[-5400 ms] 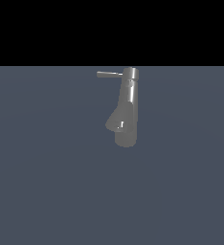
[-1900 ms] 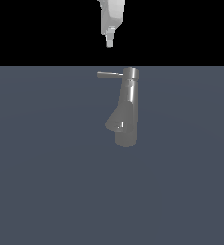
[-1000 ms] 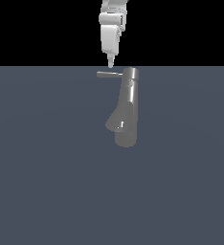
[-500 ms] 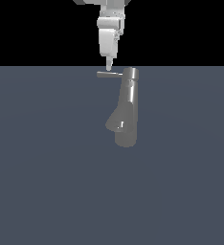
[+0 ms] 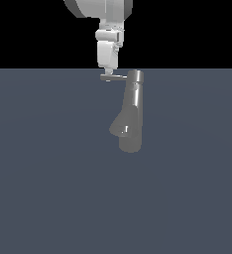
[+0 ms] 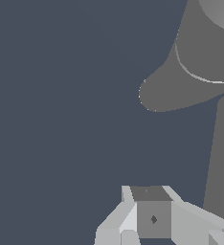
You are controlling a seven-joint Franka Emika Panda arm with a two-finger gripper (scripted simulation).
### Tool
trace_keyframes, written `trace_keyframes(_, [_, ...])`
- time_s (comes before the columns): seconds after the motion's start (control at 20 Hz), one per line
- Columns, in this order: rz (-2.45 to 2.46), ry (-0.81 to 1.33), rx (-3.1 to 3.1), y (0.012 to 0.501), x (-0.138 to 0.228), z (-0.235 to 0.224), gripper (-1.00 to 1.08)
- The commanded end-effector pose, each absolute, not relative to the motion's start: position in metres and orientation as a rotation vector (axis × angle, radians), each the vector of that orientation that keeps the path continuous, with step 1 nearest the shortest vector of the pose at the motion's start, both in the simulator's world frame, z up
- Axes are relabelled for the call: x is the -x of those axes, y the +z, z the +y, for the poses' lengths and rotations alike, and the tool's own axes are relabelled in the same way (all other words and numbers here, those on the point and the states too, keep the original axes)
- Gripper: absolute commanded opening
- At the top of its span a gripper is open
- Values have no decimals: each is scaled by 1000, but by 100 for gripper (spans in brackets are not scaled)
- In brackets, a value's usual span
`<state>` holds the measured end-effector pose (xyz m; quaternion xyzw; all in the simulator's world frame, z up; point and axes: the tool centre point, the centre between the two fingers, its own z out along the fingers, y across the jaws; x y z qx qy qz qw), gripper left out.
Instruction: Turn on the faucet by rotating a designated handle.
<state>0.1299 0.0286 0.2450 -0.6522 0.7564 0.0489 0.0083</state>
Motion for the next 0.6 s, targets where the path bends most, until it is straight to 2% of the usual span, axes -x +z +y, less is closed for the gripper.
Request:
trace_keyframes(0.0, [2384,148,2004,243,-134,26,-100])
trace_keyframes(0.55, [2401,163,1990,236,-133,29,-100])
